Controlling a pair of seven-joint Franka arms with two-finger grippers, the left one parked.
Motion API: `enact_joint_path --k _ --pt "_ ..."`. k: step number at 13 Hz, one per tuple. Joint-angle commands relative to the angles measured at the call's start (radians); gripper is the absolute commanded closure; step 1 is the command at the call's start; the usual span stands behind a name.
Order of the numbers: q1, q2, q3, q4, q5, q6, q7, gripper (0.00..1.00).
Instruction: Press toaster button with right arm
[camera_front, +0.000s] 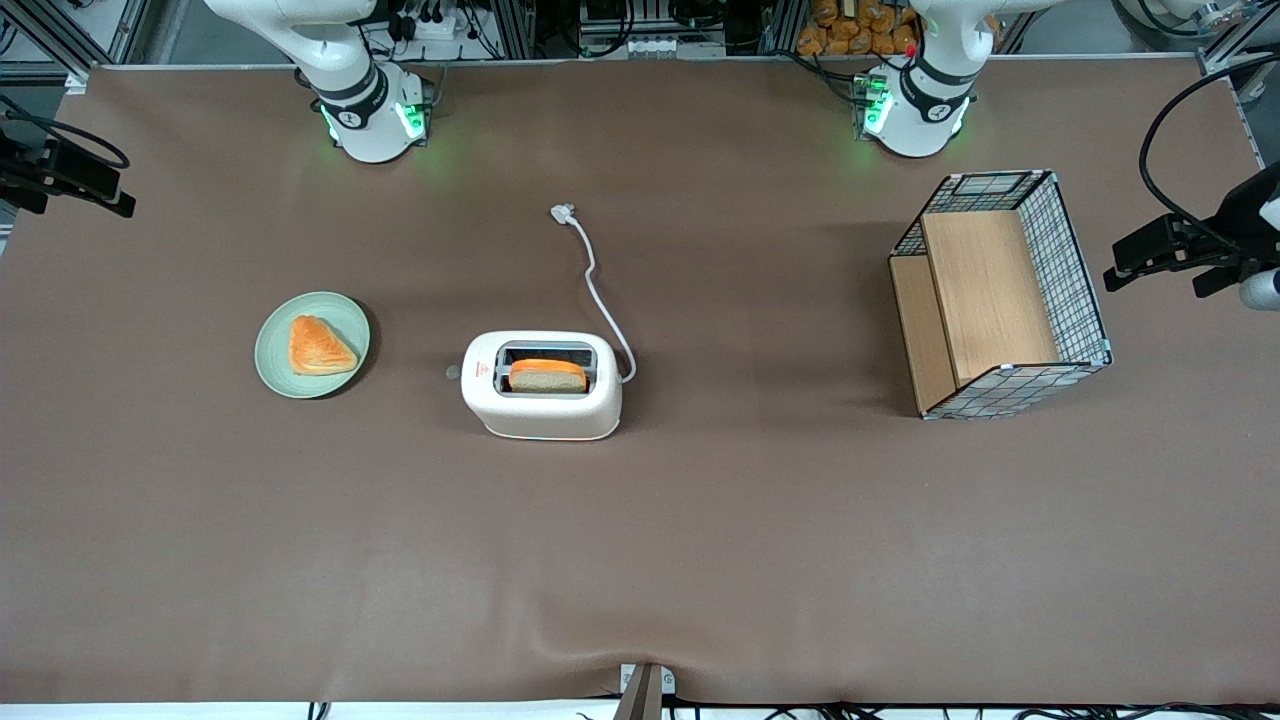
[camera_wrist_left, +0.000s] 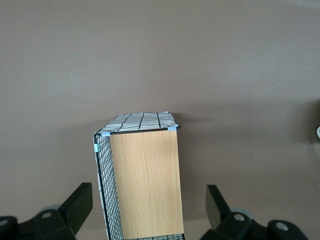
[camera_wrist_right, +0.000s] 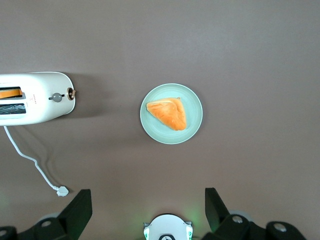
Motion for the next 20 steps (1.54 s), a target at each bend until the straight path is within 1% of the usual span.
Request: enact_joint_path --k 1,5,8,10,11,12,13,16,17,18,19,20 --pt "0.011 -0.018 -0.011 -0.017 -0.004 0.017 0.003 0.0" --pt "0.002 -0.007 -0.011 0.001 -0.018 0.016 -0.001 0.0" --pt "0.014 0.06 -0.01 0.061 -0.01 0.016 0.003 0.0" --pt "0.014 0.111 -0.007 0.068 0.004 0.017 0.005 0.0" --pt "0.014 0.126 -0.007 0.068 0.057 0.018 0.005 0.0" --pt "0.007 0.141 -0.008 0.066 0.135 0.018 0.006 0.0" --pt "0.002 0.166 -0.008 0.063 0.169 0.018 0.006 0.0" --pt "0.025 0.235 -0.007 0.034 0.176 0.014 0.008 0.0" --pt "0.027 0.24 -0.007 0.003 0.208 0.021 0.009 0.0" --pt "0.024 0.241 -0.008 -0.026 0.252 0.024 0.011 0.09" --pt "0.022 0.241 -0.008 -0.052 0.283 0.034 0.017 0.22" --pt "0.024 0.241 -0.008 -0.073 0.297 0.074 0.029 0.34"
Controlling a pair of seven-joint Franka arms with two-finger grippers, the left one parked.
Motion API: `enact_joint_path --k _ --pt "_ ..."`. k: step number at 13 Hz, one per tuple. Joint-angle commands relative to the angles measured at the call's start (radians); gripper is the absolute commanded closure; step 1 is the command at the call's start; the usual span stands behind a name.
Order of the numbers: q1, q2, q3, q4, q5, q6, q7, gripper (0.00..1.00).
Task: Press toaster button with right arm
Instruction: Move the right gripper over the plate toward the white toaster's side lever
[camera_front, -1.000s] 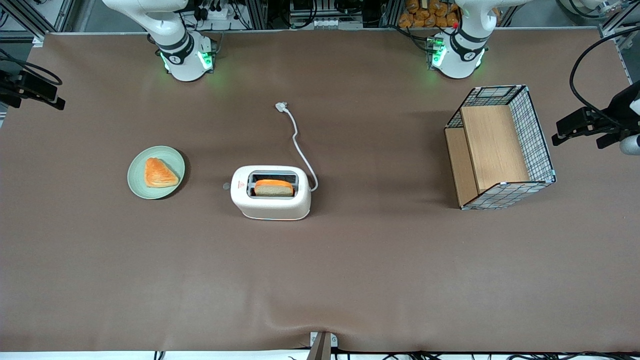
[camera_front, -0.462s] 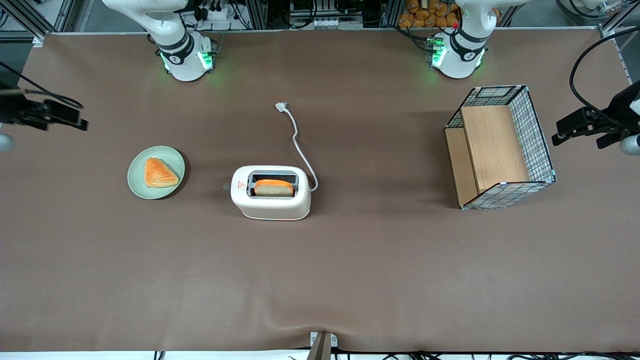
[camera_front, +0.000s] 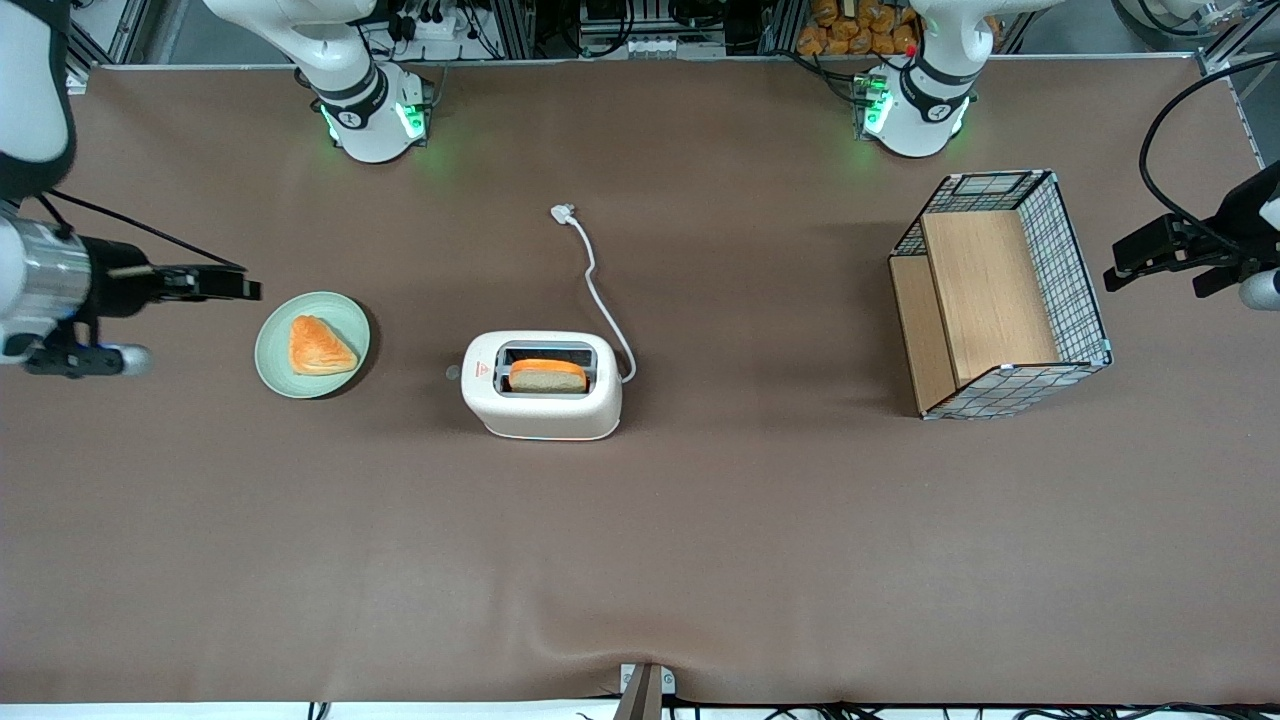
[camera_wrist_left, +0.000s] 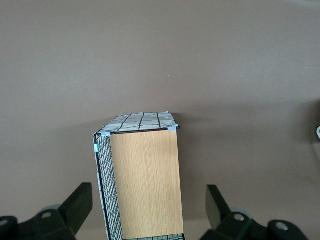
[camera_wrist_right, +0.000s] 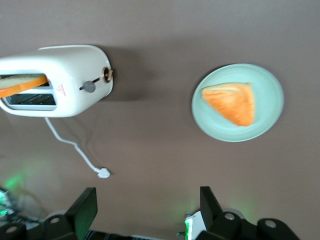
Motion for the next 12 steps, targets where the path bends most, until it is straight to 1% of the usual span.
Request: enact_joint_path --k 1,2,3,4,6,7,10,12 --pt "-0.001 -0.018 -0.001 -0.06 0.066 0.049 0.027 0.51" --pt "0.002 -0.008 -0.001 -0.074 0.081 0.049 0.027 0.78" --pt "0.011 0.001 -0.001 -0.076 0.084 0.049 0.028 1.0" --pt "0.022 0.021 -0.001 -0.077 0.096 0.049 0.028 1.0" --pt "0.036 0.051 -0.001 -0.079 0.151 0.061 0.028 1.0" --pt "0.048 0.069 -0.001 -0.079 0.165 0.081 0.03 1.0" --pt "0.098 0.077 -0.001 -0.149 0.199 0.21 0.03 1.0" --pt "0.128 0.077 -0.001 -0.217 0.243 0.313 0.03 1.0"
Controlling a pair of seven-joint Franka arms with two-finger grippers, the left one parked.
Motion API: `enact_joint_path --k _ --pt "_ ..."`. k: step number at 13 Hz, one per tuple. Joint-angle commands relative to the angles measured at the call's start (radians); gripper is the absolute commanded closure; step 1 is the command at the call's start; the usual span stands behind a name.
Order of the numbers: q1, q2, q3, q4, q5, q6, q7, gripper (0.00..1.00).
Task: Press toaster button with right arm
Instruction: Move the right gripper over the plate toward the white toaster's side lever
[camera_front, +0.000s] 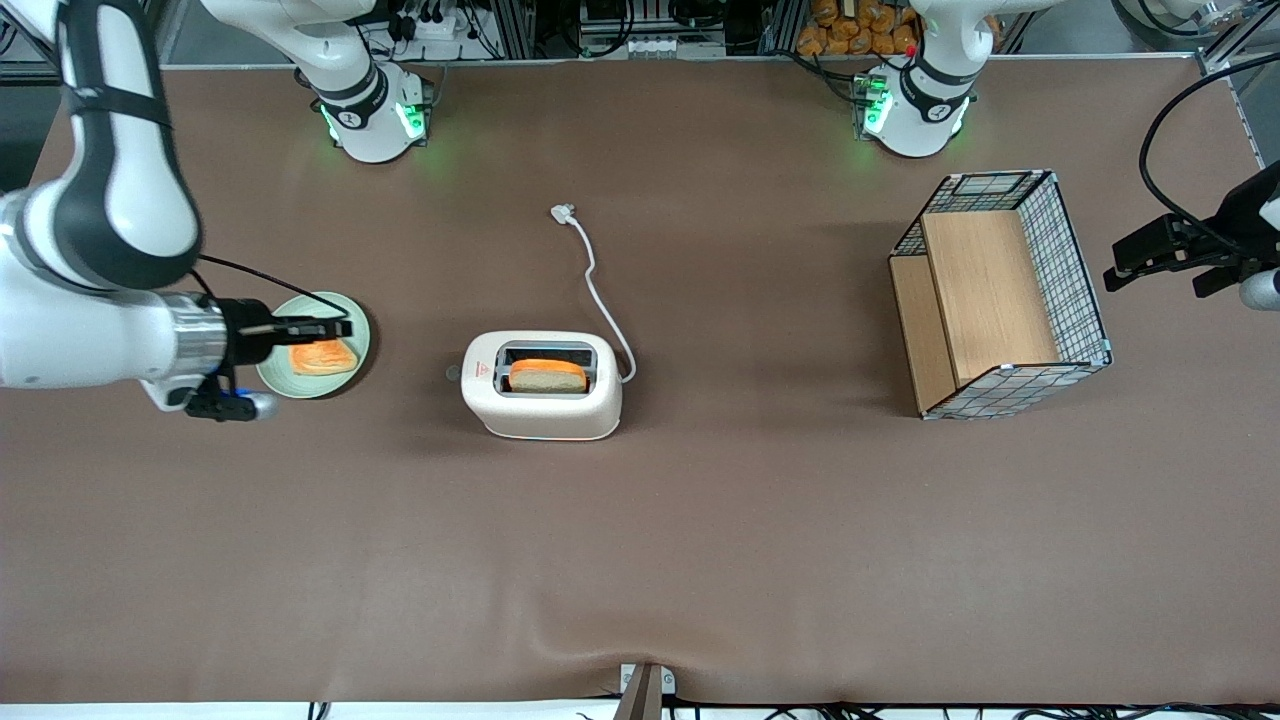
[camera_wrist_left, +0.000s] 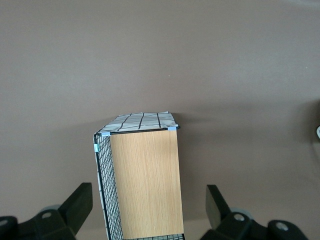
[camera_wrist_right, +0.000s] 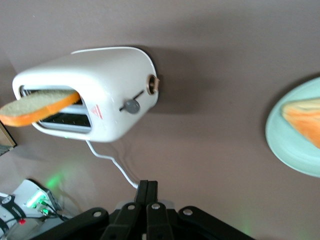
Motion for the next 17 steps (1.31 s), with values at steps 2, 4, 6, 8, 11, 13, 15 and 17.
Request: enact_joint_path --k 2,4,6,8,11,13,15,17 --pt "0.049 -0.017 -0.006 -0.13 0.101 0.153 0.012 1.0" --pt "0.092 -0.017 -0.006 -0.188 0.133 0.251 0.012 1.0" --pt "0.133 -0.017 -0.006 -0.234 0.136 0.343 0.012 1.0" --pt "0.143 -0.014 -0.004 -0.254 0.136 0.393 0.012 1.0" --pt "0.143 -0.001 -0.004 -0.254 0.136 0.42 0.01 1.0" --pt "0.143 0.017 -0.004 -0.251 0.138 0.433 -0.016 1.0" --pt "0.144 0.028 -0.004 -0.253 0.138 0.459 -0.031 1.0" --pt "0.146 0.039 -0.001 -0.251 0.138 0.48 -0.032 1.0"
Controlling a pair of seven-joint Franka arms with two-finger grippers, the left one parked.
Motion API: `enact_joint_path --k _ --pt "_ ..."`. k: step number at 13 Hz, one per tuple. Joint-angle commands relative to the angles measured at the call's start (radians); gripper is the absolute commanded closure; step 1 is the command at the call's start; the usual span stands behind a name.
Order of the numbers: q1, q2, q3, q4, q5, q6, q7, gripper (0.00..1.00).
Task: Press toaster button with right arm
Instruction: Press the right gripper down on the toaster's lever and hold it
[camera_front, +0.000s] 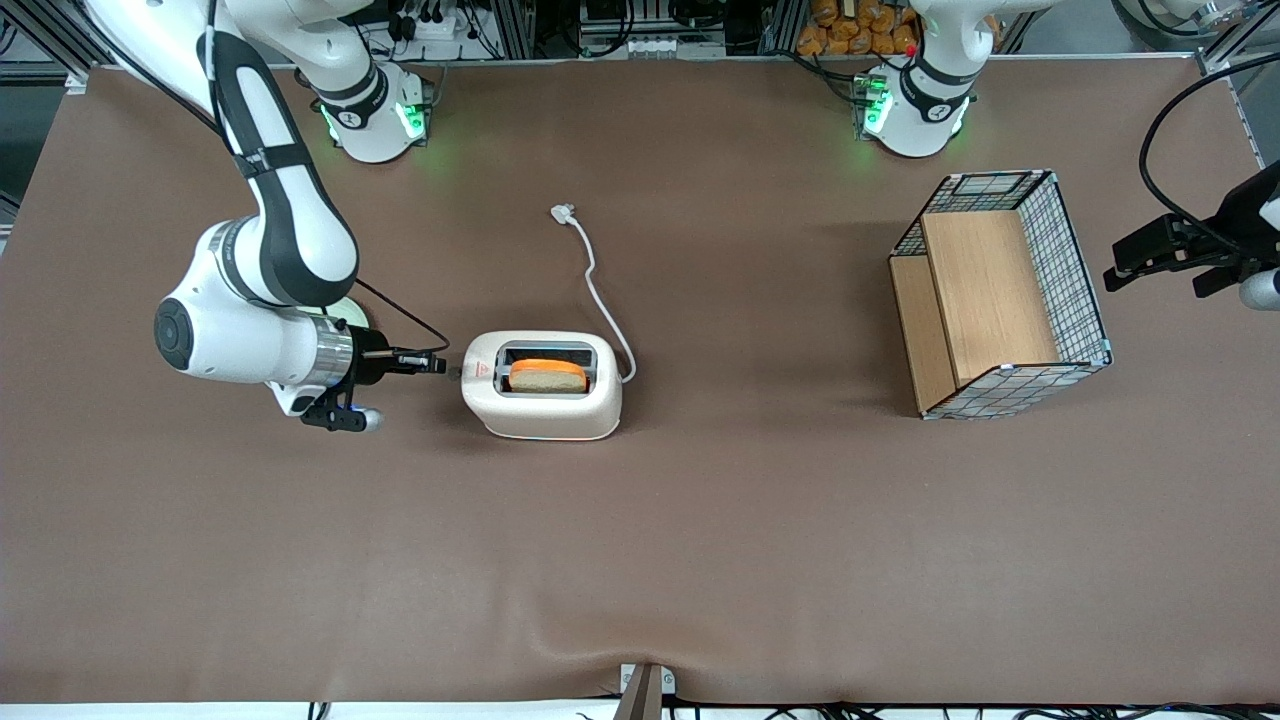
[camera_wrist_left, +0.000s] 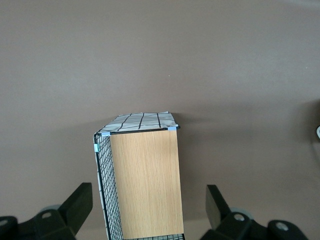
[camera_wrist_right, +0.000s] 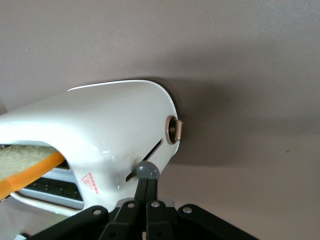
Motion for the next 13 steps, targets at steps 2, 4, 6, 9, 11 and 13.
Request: enact_joint_path --k 2,4,6,9,11,13 --pt "0.02 0.019 0.0 -0.009 0.029 0.05 -0.029 1.0" --pt "0.029 0.022 0.0 -0.01 0.029 0.053 -0.03 1.0" --pt "0.03 0.03 0.0 -0.012 0.029 0.053 -0.032 1.0" --pt "0.03 0.044 0.0 -0.012 0.029 0.054 -0.035 1.0" --pt "0.03 0.057 0.0 -0.012 0.029 0.054 -0.05 1.0" --pt "0.03 0.071 0.0 -0.013 0.029 0.062 -0.063 1.0"
